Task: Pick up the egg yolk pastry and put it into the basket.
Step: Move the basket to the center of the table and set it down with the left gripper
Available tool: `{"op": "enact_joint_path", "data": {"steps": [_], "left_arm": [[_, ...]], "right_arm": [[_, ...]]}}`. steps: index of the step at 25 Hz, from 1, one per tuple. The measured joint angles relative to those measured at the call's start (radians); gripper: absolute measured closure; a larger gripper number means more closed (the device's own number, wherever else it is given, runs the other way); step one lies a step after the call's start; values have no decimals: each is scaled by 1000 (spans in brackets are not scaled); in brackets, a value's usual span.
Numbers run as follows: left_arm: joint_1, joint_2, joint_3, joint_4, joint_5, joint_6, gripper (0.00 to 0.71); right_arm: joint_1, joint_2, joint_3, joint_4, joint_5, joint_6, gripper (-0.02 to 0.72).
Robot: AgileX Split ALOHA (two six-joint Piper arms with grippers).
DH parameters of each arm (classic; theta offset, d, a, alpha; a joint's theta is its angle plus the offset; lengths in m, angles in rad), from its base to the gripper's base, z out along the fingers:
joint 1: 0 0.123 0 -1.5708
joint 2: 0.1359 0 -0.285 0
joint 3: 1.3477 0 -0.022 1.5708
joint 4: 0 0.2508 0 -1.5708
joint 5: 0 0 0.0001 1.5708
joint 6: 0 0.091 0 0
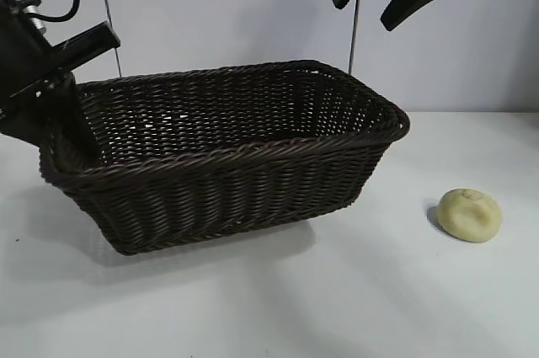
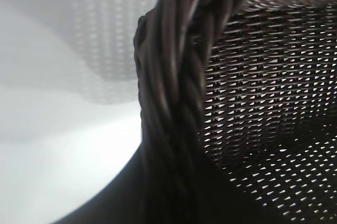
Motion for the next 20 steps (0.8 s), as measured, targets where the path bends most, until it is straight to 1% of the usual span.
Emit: {"op": "enact_joint_path", "data": {"steps": [3, 7, 12, 20], "left_arm": [[0, 34, -36, 3, 21, 71, 611], [0, 48, -43, 10, 34, 145, 611], [0, 70, -46, 24, 43, 162, 611], [0, 78, -46, 31, -14, 175, 611]], "right_arm": [[0, 0, 0, 0, 1, 0, 250], [0, 0, 0, 0, 2, 0, 250], [0, 0, 0, 0, 4, 0, 250], [0, 0, 0, 0, 5, 0, 250]]}}
